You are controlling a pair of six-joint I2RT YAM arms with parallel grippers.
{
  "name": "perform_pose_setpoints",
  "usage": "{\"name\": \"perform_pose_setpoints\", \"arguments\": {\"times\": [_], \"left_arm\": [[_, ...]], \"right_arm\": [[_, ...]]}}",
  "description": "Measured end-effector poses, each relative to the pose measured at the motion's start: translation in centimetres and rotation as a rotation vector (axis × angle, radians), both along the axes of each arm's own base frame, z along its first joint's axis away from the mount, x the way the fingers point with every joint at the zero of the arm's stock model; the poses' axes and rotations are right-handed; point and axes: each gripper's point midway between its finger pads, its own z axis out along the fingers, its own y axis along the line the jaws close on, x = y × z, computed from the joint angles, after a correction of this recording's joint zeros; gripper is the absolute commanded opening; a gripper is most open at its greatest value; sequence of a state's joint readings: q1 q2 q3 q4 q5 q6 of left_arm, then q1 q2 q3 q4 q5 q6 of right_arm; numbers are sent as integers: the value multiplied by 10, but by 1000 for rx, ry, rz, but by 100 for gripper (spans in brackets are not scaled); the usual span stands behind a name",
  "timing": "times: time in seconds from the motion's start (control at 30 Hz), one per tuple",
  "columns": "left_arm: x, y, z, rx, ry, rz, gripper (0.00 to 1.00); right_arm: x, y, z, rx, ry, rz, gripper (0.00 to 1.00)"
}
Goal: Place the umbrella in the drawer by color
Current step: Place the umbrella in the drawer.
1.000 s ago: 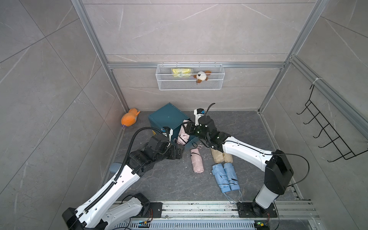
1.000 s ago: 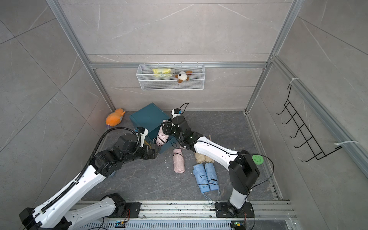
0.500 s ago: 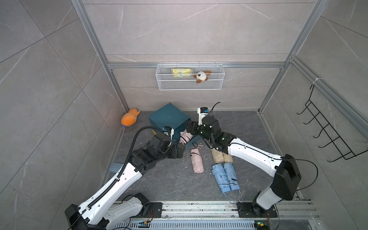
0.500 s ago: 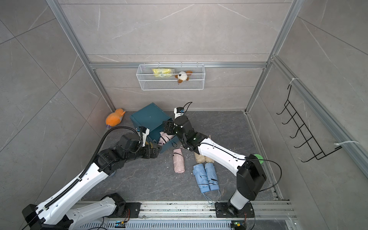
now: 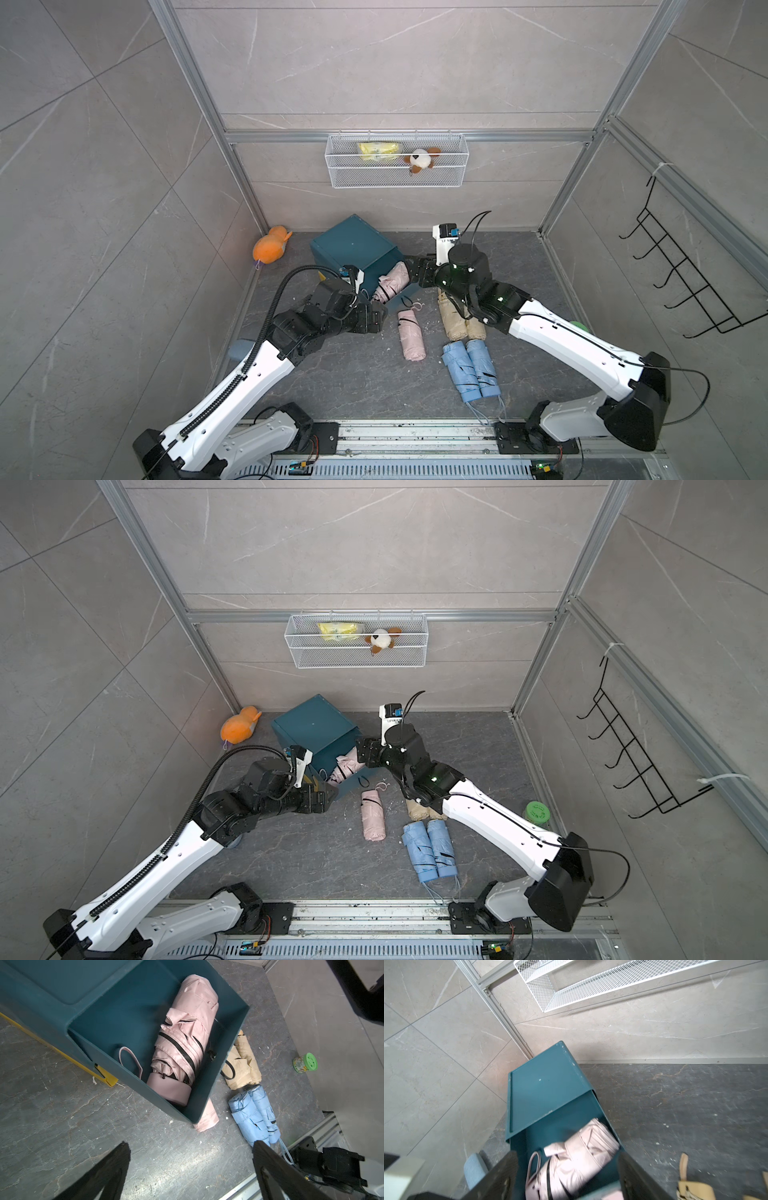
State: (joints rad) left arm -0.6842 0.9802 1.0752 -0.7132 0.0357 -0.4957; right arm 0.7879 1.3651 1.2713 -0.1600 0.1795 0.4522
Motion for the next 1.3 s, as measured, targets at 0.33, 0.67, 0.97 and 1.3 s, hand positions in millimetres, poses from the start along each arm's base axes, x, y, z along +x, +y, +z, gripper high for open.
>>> {"name": "perform_pose_setpoints", "arguments": {"times": [0.33,0.67,0.97,1.3], "left_arm": [[-31,2,-2,-64,56,-69,96],[-47,6,-69,-23,175,-68,95],[-45,0,-57,-78,126,-87,96],[-45,0,-57,-80,126,-85,96]], "right_arm": [[-48,0,-71,-174,195,139,80],[-71,11,-179,-301,405,156,80],[-74,7,-240,-331,498,98,81],[-70,8,-276,-339,540,62,81]]}}
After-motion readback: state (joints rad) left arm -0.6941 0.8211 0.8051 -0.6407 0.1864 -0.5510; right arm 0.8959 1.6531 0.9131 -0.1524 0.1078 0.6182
